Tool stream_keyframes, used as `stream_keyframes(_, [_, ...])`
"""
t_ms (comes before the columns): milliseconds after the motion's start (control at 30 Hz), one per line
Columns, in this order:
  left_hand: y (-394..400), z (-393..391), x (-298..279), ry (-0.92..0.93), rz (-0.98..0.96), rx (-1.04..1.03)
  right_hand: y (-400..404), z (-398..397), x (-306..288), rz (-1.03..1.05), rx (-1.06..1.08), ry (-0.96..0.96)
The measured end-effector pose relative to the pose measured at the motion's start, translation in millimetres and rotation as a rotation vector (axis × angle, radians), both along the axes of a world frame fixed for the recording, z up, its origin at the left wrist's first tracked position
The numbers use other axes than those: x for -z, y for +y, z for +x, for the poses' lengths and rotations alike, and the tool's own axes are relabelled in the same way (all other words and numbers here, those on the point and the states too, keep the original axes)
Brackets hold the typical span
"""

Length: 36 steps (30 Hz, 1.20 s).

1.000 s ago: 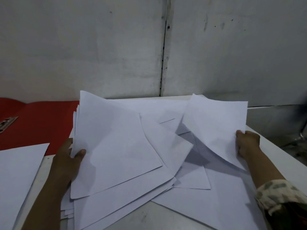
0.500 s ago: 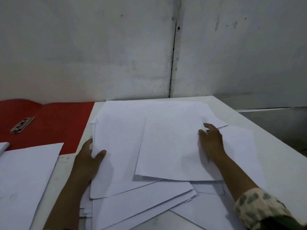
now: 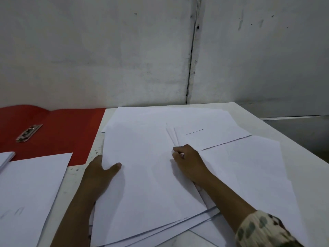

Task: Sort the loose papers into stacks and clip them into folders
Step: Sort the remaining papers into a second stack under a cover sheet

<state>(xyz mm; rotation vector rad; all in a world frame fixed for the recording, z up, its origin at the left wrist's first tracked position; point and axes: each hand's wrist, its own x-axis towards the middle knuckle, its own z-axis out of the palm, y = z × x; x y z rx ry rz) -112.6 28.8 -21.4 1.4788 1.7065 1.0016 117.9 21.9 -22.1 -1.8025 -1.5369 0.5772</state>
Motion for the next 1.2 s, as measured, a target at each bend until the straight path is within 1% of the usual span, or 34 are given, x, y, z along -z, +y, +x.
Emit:
stream_keyframes(100, [-0.2, -0.6, 0.0, 0.042, 0.021, -0.002, 1.5, 9.2, -1.6, 0.042, 0.059, 0.038])
stream_keyframes(133, [-0.3, -0.2, 0.0, 0.049, 0.031, -0.007, 2.5, 16.2, -2.4, 0.058, 0.11, 0.004])
stream_keyframes(200, [-1.8, 0.9, -1.0, 0.064, 0.037, -0.024, 3.7, 30.9, -3.9, -0.013, 0.206, -0.176])
stream_keyframes(267, [-1.8, 1.8, -0.8, 0.088, 0.037, -0.035, 3.4, 40.4, -5.6, -0.122, 0.242, -0.336])
stream_keyframes(300, [-2.0, 2.6, -1.6, 0.097, 0.033, -0.04, 4.2, 42.3, -5.7, -0.148, 0.232, -0.373])
stream_keyframes(333, [-2.6, 3.8, -2.4, 0.103, 0.036, -0.041, 4.8, 42.6, -6.9, -0.157, 0.213, -0.365])
stream_keyframes(433, [-3.8, 7.0, -4.3, 0.11, 0.058, -0.042, 7.5, 44.1, -8.6, -0.16, 0.173, -0.185])
stream_keyframes(467, [-4.2, 7.1, -4.3, 0.105, 0.062, -0.041, 8.0, 45.9, -8.3, -0.145, 0.155, -0.155])
stream_keyframes(567, [-2.8, 2.2, -4.4, 0.094, 0.077, -0.047, 9.3, 57.9, -6.3, -0.049, 0.161, -0.031])
stream_keyframes(633, [-3.2, -2.8, -6.3, 0.078, 0.114, -0.08, 9.0, 69.7, -8.6, 0.009, 0.228, 0.051])
stream_keyframes(733, [-5.6, -9.6, -9.9, 0.063, 0.164, -0.13, 8.4, 92.0, -10.4, 0.1, 0.393, 0.146])
stream_keyframes(867, [-5.5, -17.8, -8.2, 0.078, 0.162, -0.151, 7.6, 120.3, -2.6, 0.187, 0.604, 0.378])
stream_keyframes(933, [-5.2, -21.1, -7.2, 0.065, 0.146, -0.162, 7.2, 126.8, 0.0, 0.204, 0.664, 0.464])
stream_keyframes(1067, [-7.6, -19.0, -6.8, 0.024, 0.155, -0.135, 8.2, 128.8, 1.9, 0.203, 0.656, 0.506])
stream_keyframes(1200, [-8.1, -22.3, -6.5, 0.041, 0.122, -0.134, 4.8, 133.4, -0.8, 0.269, 0.787, 0.489])
